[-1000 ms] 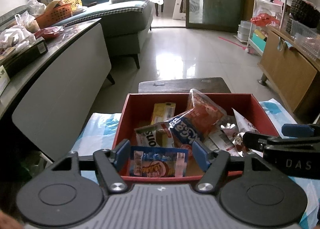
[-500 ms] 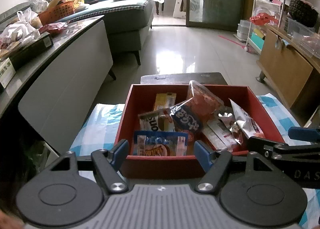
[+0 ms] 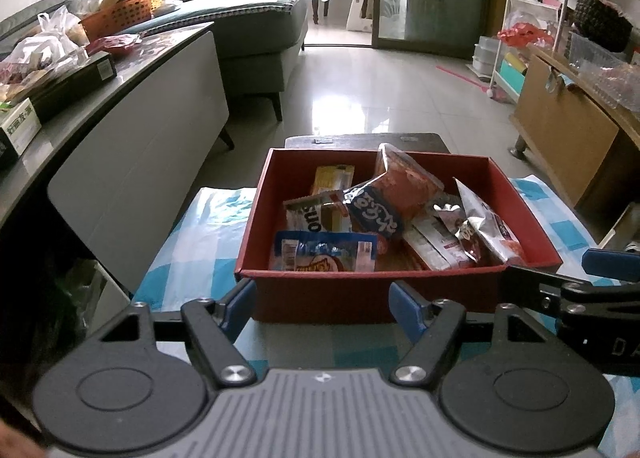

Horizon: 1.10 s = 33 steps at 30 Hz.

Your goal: Organize snacks

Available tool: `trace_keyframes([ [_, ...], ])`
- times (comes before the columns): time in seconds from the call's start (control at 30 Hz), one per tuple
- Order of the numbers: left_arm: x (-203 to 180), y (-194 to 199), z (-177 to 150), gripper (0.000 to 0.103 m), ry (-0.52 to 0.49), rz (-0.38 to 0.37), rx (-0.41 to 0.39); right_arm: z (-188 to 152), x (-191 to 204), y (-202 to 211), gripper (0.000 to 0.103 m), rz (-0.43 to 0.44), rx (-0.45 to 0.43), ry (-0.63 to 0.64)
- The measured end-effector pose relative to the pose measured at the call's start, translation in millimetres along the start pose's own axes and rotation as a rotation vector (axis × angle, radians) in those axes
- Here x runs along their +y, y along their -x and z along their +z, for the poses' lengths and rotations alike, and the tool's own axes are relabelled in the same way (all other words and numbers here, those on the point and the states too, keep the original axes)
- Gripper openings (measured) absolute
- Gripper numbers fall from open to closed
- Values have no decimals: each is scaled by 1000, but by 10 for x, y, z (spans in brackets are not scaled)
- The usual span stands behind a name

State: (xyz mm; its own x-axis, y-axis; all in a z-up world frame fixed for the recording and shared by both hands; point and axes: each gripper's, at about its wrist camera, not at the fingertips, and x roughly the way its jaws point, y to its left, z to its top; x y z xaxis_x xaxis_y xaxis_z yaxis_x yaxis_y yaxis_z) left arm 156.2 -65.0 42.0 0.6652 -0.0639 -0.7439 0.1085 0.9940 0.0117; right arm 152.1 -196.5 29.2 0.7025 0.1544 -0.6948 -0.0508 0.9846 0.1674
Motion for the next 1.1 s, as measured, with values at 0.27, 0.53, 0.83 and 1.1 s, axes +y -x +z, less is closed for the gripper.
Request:
trace_keyframes([
  [0.27,8,113,-146,68,-2,-8,8,-103,76,174,96,18,-21,-7],
  [0.53,61,220,-267,69,5,-13,10,-213,110,286,97,21,-24,-20],
  [0.83,131,343,-418,75,16,-16,15,-373,125,371,97,13,-7,-28],
  [1.1,156,471,-562,75,25,-21,17,-523,120,479,99,-1,4,-49],
])
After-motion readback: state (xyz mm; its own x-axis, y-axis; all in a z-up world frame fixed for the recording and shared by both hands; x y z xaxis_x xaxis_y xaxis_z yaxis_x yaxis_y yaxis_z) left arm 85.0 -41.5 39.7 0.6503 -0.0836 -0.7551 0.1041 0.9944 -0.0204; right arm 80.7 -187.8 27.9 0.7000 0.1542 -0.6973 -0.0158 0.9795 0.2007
